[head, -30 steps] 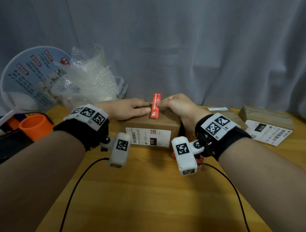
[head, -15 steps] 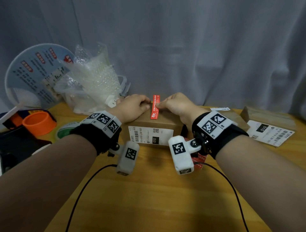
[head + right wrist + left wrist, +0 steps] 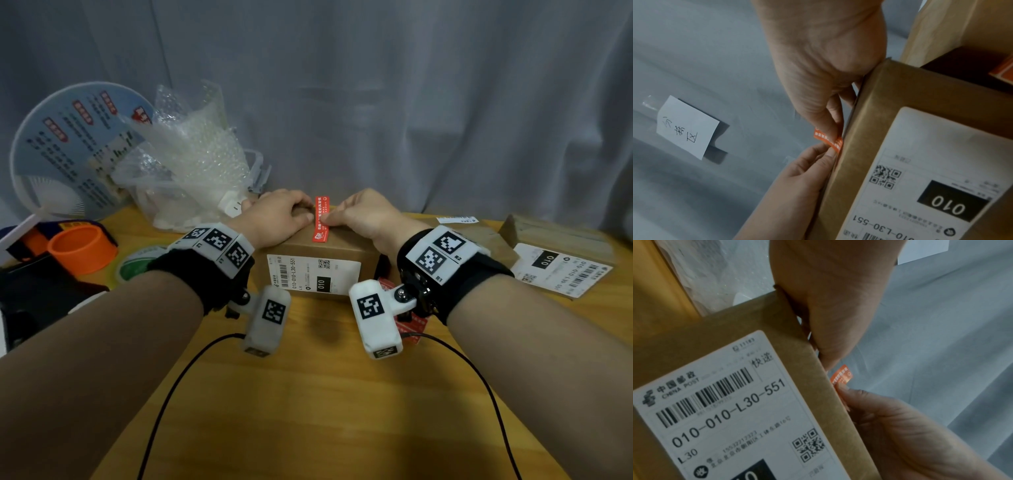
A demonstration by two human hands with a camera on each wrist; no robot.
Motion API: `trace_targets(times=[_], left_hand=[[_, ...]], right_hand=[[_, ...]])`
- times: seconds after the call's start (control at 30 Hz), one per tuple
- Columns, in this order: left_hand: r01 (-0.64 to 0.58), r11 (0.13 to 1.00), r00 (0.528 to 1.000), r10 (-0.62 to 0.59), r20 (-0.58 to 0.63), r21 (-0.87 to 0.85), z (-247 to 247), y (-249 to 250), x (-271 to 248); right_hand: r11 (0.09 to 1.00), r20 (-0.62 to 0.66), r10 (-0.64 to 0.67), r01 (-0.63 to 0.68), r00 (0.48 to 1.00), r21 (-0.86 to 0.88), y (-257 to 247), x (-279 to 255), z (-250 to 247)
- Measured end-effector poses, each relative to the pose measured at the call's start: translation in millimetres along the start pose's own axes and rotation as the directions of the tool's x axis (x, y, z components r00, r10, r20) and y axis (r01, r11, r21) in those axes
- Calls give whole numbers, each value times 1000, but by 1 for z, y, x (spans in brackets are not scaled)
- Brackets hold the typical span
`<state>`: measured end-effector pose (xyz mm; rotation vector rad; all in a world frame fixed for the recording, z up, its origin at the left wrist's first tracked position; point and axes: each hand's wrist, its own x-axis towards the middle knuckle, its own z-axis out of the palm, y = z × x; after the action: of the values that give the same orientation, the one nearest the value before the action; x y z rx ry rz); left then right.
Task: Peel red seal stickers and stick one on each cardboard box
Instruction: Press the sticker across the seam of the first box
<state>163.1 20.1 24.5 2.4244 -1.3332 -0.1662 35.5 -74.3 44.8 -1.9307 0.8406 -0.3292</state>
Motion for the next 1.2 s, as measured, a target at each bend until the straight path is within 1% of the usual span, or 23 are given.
trace_targets(times=[0.1,0.27,0.33,0.47,0.57,0.67,0.77,0.87,0.93,1.03,1.13,1.2], left_hand=[[1,1000,1000,-1,5,1,0,0,-1],[28,999,999,-27,21,-33,-4,5,-5],[23,1000,998,-22,65,-16,-6,6,-7],[-55,993,987,38,157,103,-9,5,-10],[-81,992,975,60,212,94,-13,4,-9],[-81,995,965,64,256,59,-16,4,-8],[-77,996,963,65,261,36,-16,3,-8],[-74,997,973,67,219,25,-13,3,-8],[-77,997,979,72,191,17,-12,3,-7],[-76,997,972,78,221,-19,-12,3,-5],[-70,997,969,75,237,-27,-13,2,-4],[-73,997,970,76,230,-18,-12,2,-4]], right_hand=[[999,5,-24,24,1000,-46,2,0,2],[992,-29,-48,45,998,-116,9,7,8],[990,-27,-56,52,998,-131,9,7,7],[991,21,-93,95,995,-90,10,5,2],[989,25,-112,114,993,-92,11,5,1],[984,28,-141,143,990,-108,12,7,0],[977,45,-161,166,986,-132,14,9,-1],[979,76,-146,155,986,-130,12,10,-3],[978,75,-138,148,988,-146,11,12,-3],[973,67,-142,152,988,-175,10,15,-1],[968,35,-183,187,982,-167,13,19,0],[962,-27,-198,189,980,-197,16,24,2]])
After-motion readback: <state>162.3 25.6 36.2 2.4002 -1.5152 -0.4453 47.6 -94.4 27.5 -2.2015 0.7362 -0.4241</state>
